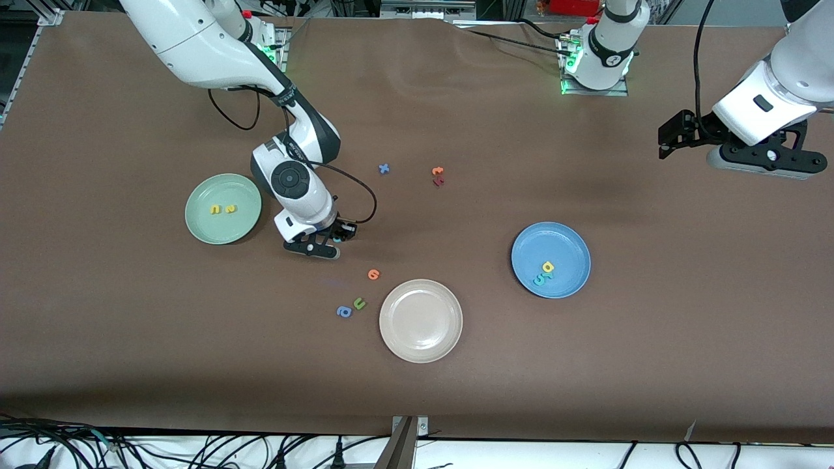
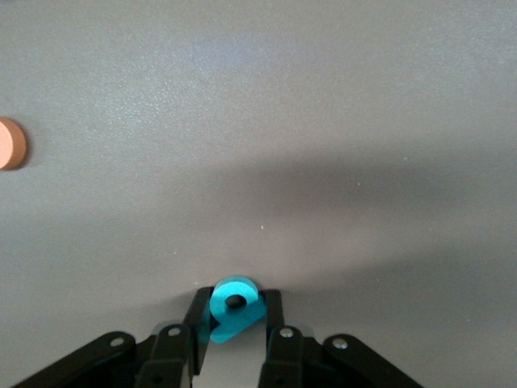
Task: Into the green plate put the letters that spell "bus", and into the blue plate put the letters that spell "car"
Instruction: 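Carry the teal a onto the green plate and open the right gripper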
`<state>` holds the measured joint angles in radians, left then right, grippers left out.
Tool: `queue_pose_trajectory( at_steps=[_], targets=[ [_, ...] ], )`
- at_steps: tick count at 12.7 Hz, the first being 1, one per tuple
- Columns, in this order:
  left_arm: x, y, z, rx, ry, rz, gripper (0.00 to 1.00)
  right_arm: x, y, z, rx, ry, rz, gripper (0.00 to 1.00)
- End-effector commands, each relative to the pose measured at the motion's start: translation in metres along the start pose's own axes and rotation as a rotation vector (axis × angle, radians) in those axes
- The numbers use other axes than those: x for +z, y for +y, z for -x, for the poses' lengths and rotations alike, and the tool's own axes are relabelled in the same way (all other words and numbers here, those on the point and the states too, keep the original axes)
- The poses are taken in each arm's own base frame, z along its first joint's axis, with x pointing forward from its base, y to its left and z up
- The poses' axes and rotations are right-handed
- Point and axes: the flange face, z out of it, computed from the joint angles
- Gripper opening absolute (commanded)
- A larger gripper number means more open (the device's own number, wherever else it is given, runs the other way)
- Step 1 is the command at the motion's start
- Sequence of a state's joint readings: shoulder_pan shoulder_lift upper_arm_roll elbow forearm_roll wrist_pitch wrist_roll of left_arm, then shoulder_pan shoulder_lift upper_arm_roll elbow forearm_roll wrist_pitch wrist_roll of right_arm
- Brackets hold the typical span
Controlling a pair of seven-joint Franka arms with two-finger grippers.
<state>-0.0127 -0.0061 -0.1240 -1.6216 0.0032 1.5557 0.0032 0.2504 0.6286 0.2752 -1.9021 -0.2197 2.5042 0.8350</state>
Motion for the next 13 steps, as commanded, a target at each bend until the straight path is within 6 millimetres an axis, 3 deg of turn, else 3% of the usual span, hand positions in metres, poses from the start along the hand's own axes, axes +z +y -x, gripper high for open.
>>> queue_pose_trajectory(
  at_steps=[1,5,7,10,12,13],
  targets=[
    [-0.006,0.000,0.000,-0.010,-0.005,0.001,1.00,-0.027,0.023,-0.014,0.013,-0.028,0.083,0.18],
    [-0.007,0.000,0.000,-0.007,-0.005,-0.001,1.00,-0.098,0.077,-0.025,-0.078,-0.169,0.217,0.17],
    [-0.007,-0.001,0.000,-0.005,-0.005,-0.001,1.00,-0.116,0.120,-0.028,-0.128,-0.233,0.231,0.17],
    [-0.007,0.002,0.000,-0.005,-0.005,-0.001,1.00,-0.112,0.183,-0.013,-0.172,-0.255,0.224,0.17],
    [-0.006,0.000,0.000,-0.006,-0.006,-0.001,1.00,-0.079,0.218,0.008,-0.189,-0.225,0.197,0.17],
    [-0.007,0.000,0.000,-0.008,-0.005,-0.001,1.00,-0.063,0.223,0.019,-0.194,-0.195,0.180,0.17]
  ],
)
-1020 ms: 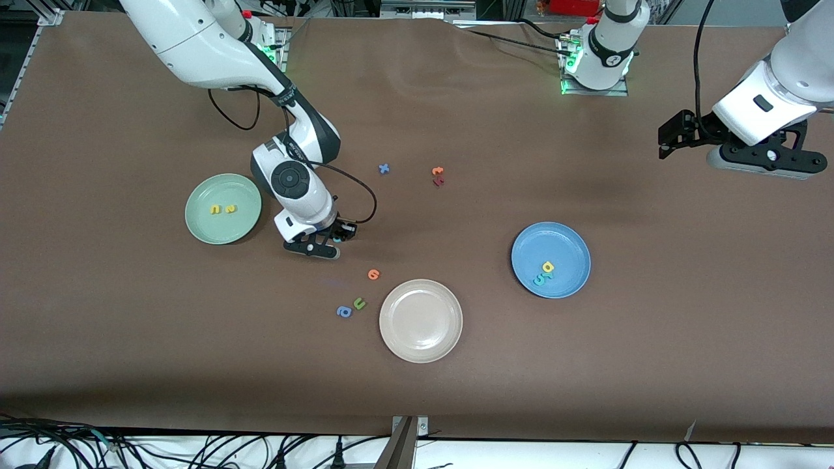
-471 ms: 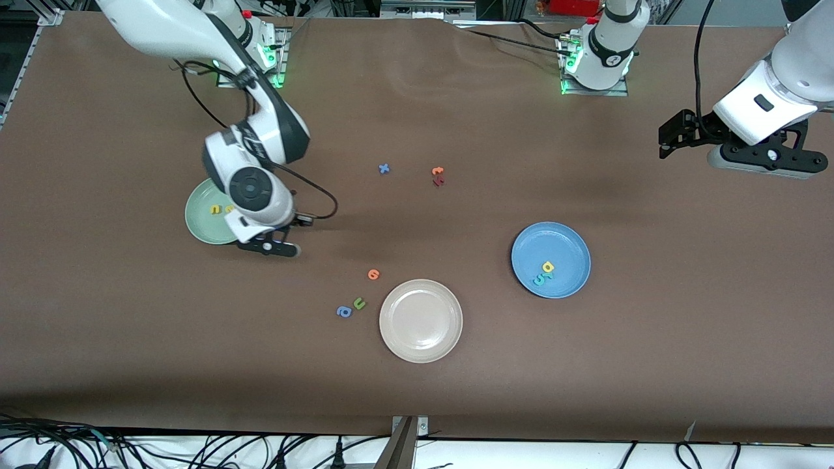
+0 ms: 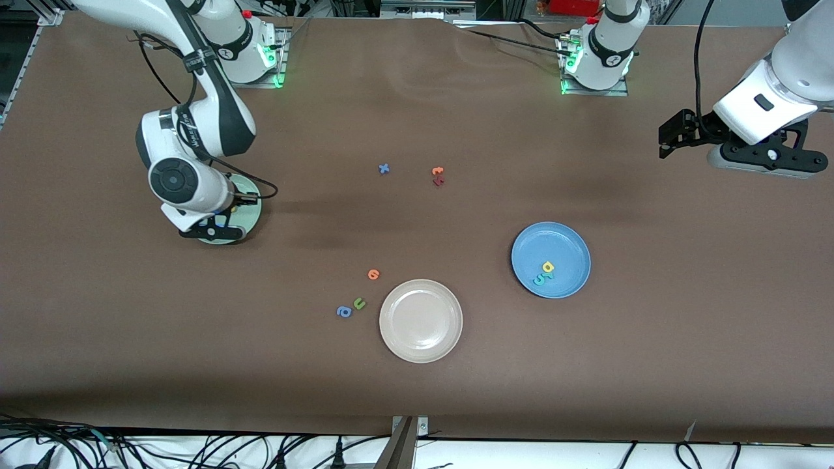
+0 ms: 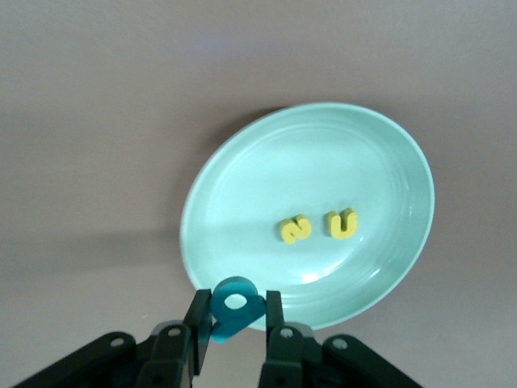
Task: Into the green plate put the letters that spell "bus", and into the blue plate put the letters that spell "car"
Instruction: 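Carry the teal a onto the green plate and open the right gripper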
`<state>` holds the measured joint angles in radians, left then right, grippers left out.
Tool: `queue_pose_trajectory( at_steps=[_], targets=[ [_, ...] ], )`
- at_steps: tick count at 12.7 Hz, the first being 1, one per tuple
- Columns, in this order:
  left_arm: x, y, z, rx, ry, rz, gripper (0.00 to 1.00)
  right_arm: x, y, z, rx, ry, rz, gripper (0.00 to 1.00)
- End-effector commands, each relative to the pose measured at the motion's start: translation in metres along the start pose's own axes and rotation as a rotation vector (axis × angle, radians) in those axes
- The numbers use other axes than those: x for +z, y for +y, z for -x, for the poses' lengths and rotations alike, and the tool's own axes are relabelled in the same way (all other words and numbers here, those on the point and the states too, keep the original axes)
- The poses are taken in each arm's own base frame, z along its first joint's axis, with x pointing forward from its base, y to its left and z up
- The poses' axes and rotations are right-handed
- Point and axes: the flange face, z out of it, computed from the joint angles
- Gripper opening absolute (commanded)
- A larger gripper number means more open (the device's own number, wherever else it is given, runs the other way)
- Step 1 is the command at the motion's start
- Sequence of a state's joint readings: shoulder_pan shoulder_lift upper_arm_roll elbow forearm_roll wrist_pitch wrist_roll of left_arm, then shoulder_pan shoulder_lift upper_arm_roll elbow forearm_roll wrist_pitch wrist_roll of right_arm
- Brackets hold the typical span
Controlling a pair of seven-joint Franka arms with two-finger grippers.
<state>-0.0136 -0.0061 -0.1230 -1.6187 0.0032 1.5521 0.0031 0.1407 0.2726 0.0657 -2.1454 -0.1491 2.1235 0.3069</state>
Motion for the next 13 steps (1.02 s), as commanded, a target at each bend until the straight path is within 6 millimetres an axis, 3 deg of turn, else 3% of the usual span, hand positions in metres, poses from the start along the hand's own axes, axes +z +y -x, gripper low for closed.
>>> queue_pose_trajectory(
  at_steps=[1,3,4,6,7,9,11,13],
  targets=[
    [-0.006,0.002,0.000,-0.003,-0.004,-0.001,1.00,0.043,0.006,0.032,-0.023,0.054,-0.040,0.17],
    [-0.006,0.002,0.000,-0.002,-0.004,-0.001,1.00,0.054,0.017,0.029,-0.049,0.049,-0.042,0.19],
    [-0.006,0.000,0.000,-0.003,-0.004,-0.001,1.00,0.055,0.018,0.029,-0.049,0.046,-0.042,0.27],
    [-0.006,0.000,0.000,-0.003,-0.005,-0.001,1.00,0.056,0.018,0.029,-0.050,0.044,-0.041,0.91],
    [-0.006,0.000,0.000,-0.005,-0.005,-0.001,1.00,0.054,0.019,0.029,-0.048,0.044,-0.041,0.98],
    [-0.006,0.001,0.000,-0.005,-0.007,-0.001,1.00,0.035,0.023,0.029,-0.041,0.067,-0.045,0.99],
    [-0.006,0.002,0.000,-0.005,-0.007,-0.001,1.00,-0.013,0.029,0.026,-0.024,0.055,-0.040,0.99],
    [-0.006,0.003,0.000,-0.003,-0.007,-0.001,1.00,-0.076,0.036,0.015,-0.009,-0.001,-0.049,0.99]
  ],
)
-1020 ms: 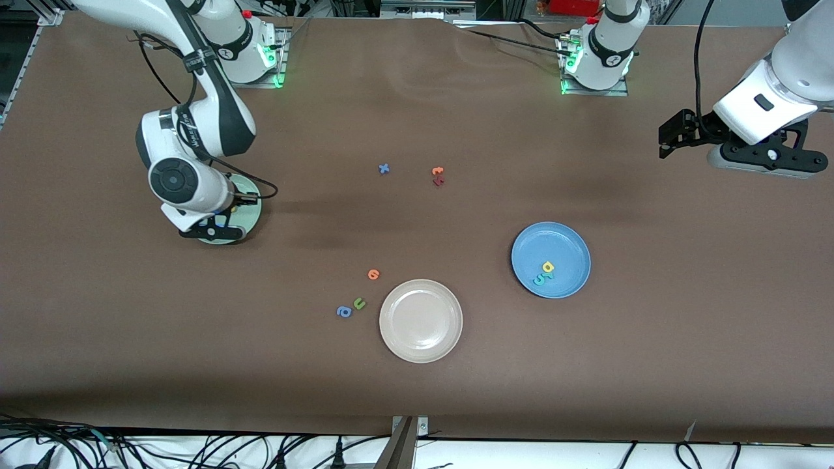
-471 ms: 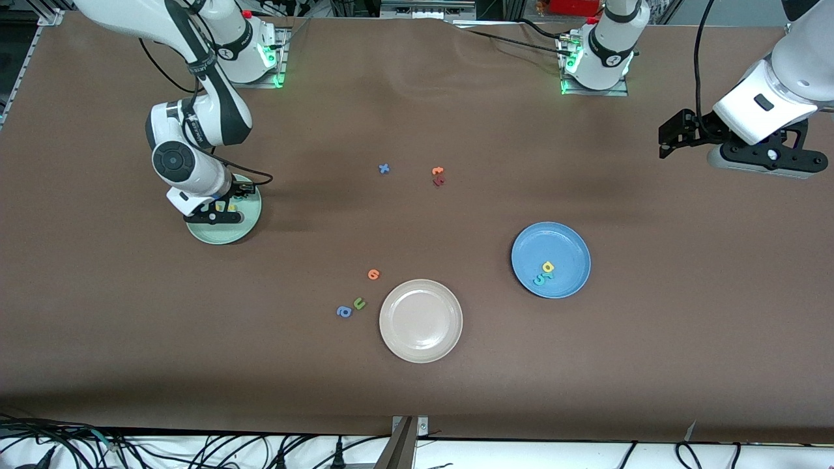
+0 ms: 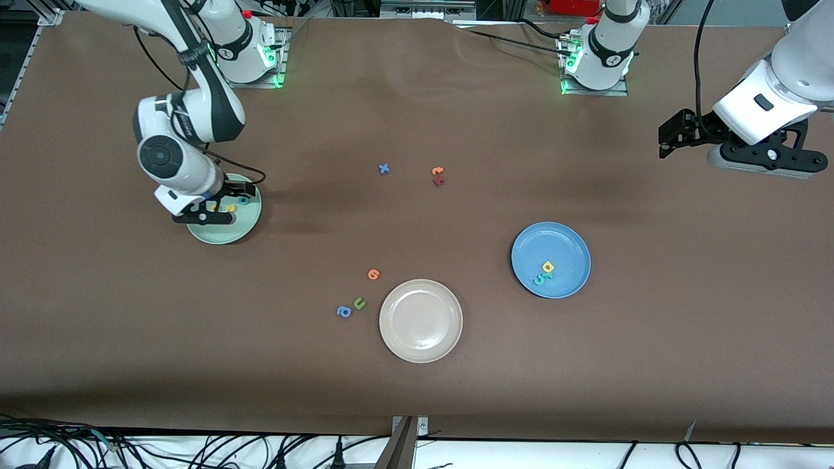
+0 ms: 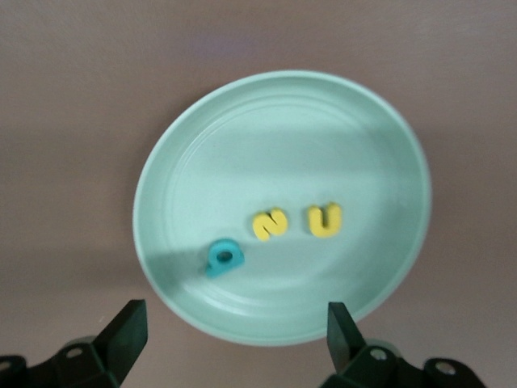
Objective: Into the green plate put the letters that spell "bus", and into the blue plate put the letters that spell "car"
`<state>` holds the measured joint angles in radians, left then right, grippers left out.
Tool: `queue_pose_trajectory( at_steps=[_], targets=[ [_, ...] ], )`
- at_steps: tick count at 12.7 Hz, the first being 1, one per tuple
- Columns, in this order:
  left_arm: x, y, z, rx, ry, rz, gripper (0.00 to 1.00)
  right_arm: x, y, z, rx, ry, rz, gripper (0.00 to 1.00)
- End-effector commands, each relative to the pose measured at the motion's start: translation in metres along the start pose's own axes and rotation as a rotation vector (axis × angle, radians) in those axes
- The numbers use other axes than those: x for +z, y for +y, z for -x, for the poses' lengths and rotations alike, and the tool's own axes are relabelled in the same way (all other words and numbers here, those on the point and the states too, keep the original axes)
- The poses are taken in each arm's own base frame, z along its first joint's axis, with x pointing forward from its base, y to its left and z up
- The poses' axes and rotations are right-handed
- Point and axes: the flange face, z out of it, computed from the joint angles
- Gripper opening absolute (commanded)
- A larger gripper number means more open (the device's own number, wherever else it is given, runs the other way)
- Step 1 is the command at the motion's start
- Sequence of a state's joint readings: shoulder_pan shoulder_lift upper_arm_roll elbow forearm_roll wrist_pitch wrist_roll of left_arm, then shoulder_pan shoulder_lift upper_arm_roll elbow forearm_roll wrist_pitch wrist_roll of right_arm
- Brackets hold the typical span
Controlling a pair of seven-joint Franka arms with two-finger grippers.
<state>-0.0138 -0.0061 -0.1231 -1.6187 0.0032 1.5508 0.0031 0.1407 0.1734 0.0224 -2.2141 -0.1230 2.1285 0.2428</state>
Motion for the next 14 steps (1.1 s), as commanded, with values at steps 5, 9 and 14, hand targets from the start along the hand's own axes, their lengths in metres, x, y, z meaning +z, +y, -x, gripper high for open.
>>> queue_pose_trajectory(
  at_steps=[5,9,14],
  targets=[
    [-0.006,0.004,0.000,-0.001,-0.006,-0.004,1.00,-0.219,0.031,-0.008,0.028,-0.027,-0.060,0.99],
    [-0.006,0.004,0.000,-0.002,-0.005,-0.007,1.00,-0.299,0.060,0.002,0.037,0.153,-0.075,1.00],
    [-0.006,0.004,0.000,-0.001,-0.006,-0.007,1.00,-0.314,0.081,0.008,0.016,0.214,-0.090,1.00]
  ],
)
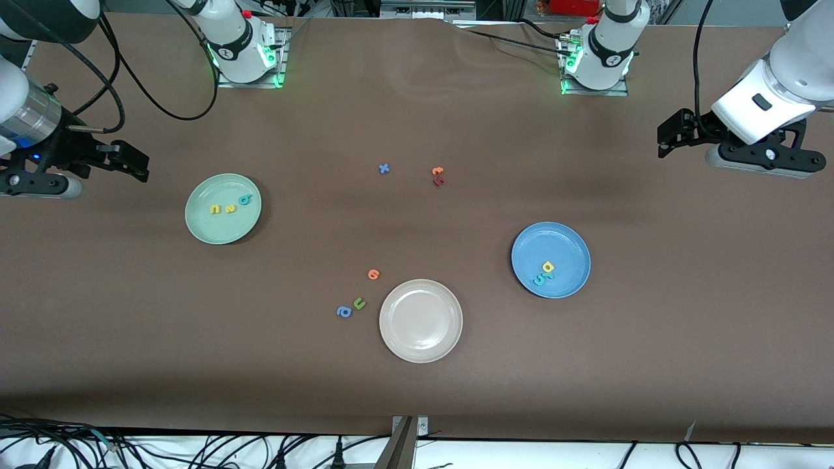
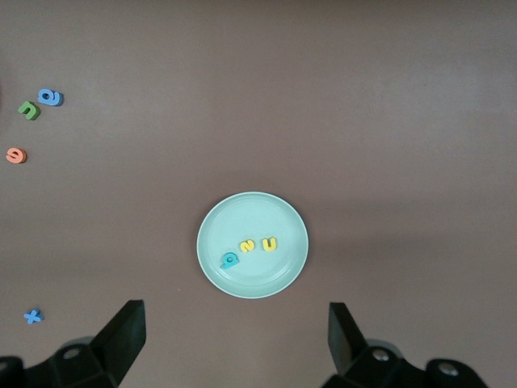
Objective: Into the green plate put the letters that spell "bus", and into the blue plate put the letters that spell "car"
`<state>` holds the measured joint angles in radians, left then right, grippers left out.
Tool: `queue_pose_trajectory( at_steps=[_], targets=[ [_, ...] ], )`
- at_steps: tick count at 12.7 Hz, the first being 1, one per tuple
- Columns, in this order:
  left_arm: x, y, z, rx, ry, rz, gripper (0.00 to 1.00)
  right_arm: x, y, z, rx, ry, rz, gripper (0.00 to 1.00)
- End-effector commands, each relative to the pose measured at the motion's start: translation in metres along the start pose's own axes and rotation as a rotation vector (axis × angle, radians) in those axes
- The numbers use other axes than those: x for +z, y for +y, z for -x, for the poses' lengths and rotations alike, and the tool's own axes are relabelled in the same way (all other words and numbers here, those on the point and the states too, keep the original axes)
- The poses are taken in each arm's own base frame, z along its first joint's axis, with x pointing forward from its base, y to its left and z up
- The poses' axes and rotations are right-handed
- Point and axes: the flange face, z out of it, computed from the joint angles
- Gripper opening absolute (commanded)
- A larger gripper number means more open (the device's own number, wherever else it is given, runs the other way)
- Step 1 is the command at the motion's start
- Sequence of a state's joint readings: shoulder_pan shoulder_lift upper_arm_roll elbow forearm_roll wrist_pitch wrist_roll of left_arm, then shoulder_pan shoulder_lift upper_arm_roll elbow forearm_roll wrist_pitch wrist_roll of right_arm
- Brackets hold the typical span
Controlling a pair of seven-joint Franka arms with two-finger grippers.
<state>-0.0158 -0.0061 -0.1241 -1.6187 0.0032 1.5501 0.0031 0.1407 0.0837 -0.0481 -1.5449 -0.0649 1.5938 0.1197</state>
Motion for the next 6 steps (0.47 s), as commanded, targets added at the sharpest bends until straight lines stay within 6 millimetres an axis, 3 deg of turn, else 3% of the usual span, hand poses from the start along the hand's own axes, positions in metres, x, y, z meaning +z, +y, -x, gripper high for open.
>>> queue_pose_trajectory(
  at_steps=[1,6],
  targets=[
    [-0.0058,0.0030,0.0002,-0.002,-0.005,-0.007,1.00,-0.0054,0.0091,0.0016,-0.008,0.011,-0.015,1.00],
    [-0.0058,0.0021,0.0002,-0.004,-0.005,-0.007,1.00,-0.0145,0.0013,0.0036,0.014,0.028,-0.069,0.99]
  ],
)
